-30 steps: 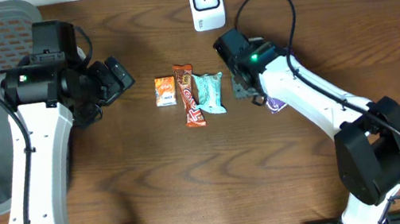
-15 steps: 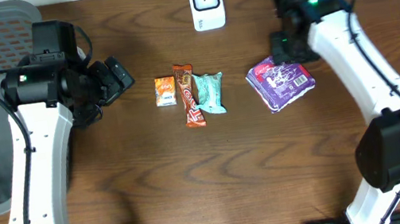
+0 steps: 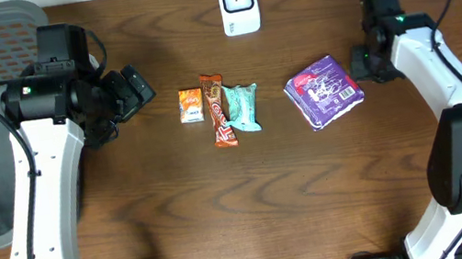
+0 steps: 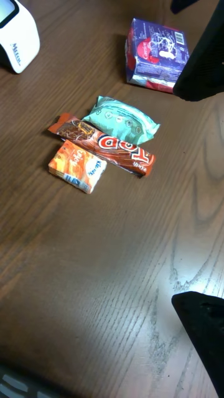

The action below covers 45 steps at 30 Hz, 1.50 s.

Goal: Scan the item barcode

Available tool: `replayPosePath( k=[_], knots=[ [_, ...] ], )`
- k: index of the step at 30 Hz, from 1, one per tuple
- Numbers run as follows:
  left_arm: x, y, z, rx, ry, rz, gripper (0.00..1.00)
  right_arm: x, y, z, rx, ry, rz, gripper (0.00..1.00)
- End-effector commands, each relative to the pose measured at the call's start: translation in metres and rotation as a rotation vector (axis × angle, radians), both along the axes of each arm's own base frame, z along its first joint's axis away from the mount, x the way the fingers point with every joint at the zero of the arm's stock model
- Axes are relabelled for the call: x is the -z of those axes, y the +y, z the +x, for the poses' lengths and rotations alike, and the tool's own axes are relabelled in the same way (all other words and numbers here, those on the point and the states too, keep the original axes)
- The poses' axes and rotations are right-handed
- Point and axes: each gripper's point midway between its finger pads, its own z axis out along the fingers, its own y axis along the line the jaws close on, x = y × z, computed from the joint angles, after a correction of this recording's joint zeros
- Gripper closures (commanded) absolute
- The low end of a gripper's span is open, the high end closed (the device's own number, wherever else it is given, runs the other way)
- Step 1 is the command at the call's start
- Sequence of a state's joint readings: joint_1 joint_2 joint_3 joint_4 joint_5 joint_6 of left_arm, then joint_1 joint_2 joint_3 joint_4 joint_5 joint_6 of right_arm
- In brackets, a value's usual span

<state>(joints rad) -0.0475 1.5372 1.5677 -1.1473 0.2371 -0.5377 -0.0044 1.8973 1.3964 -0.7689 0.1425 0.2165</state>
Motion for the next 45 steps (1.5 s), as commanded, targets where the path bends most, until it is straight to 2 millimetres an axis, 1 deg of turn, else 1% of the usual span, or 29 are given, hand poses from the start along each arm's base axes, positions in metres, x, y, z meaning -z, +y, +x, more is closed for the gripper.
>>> replayPosePath(
  k=[1,4,6,9,11,13,15,18,21,22,24,25,26,27,29,31,33,37,40,41,42,43,44,45],
  knots=[
    [0.0,0.001,0.001,0.008,-0.001,0.006,0.02,0.018,0.006,-0.003,0.014,-0.01,0.077,0.69],
    [0.0,0.002,0.001,0.008,-0.001,0.007,0.02,0.027,0.028,-0.003,-0.026,-0.027,0.197,0.69],
    [0.0,0.002,0.001,0.008,-0.001,0.007,0.02,0.029,0.052,-0.002,-0.09,-0.04,0.319,0.69],
    [0.0,0.002,0.001,0.008,-0.001,0.007,0.02,0.025,0.085,-0.011,-0.185,-0.023,0.481,0.7],
    [0.0,0.002,0.001,0.008,0.0,0.007,0.02,0.024,0.095,-0.018,-0.199,0.002,0.531,0.79],
    [0.0,0.001,0.001,0.008,-0.001,0.006,0.02,0.018,0.109,-0.024,-0.221,0.019,0.601,0.8],
    [0.0,0.002,0.001,0.008,-0.001,0.007,0.02,0.011,0.118,-0.027,-0.233,0.022,0.657,0.82],
    [0.0,0.002,0.001,0.008,-0.001,0.007,0.02,-0.004,0.12,-0.03,-0.214,0.012,0.683,0.8],
    [0.0,0.002,0.001,0.008,0.0,0.007,0.02,-0.028,0.12,-0.03,-0.23,-0.034,0.676,0.72],
    [0.0,0.001,0.001,0.008,-0.001,0.006,0.02,-0.037,0.12,-0.029,-0.238,-0.057,0.674,0.67],
    [0.0,0.002,0.001,0.008,-0.001,0.007,0.02,-0.051,0.116,-0.028,-0.246,-0.102,0.647,0.49],
    [0.0,0.002,0.001,0.008,-0.001,0.007,0.02,-0.056,0.112,-0.026,-0.243,-0.123,0.62,0.39],
    [0.0,0.002,0.001,0.008,-0.001,0.007,0.02,-0.058,0.108,-0.024,-0.237,-0.138,0.591,0.32],
    [0.0,0.001,0.001,0.008,0.0,0.006,0.02,-0.059,0.105,-0.023,-0.233,-0.147,0.568,0.29],
    [0.0,0.001,0.001,0.008,-0.001,0.006,0.02,-0.055,0.103,-0.019,-0.23,-0.154,0.53,0.2],
    [0.0,0.002,0.001,0.008,-0.001,0.007,0.02,-0.048,0.109,-0.016,-0.247,-0.155,0.535,0.15],
    [0.0,0.001,0.001,0.008,-0.001,0.006,0.02,-0.036,0.116,-0.014,-0.26,-0.138,0.538,0.14],
    [0.0,0.001,0.001,0.008,0.0,0.006,0.02,0.0,0.126,-0.014,-0.264,-0.059,0.54,0.12],
    [0.0,0.001,0.001,0.008,-0.001,0.006,0.02,0.032,0.134,-0.014,-0.272,-0.002,0.561,0.13],
    [0.0,0.002,0.001,0.008,-0.001,0.007,0.02,0.039,0.137,-0.015,-0.283,0.013,0.577,0.16],
    [0.0,0.001,0.001,0.008,-0.001,0.006,0.02,0.046,0.142,-0.018,-0.298,0.032,0.605,0.2],
    [0.0,0.001,0.001,0.008,-0.001,0.006,0.02,0.052,0.146,-0.02,-0.312,0.05,0.632,0.31],
    [0.0,0.002,0.001,0.008,0.0,0.007,0.02,0.058,0.149,-0.023,-0.313,0.067,0.654,0.46],
    [0.0,0.001,0.001,0.008,-0.001,0.006,0.02,0.062,0.15,-0.025,-0.309,0.082,0.665,0.64]
  ],
)
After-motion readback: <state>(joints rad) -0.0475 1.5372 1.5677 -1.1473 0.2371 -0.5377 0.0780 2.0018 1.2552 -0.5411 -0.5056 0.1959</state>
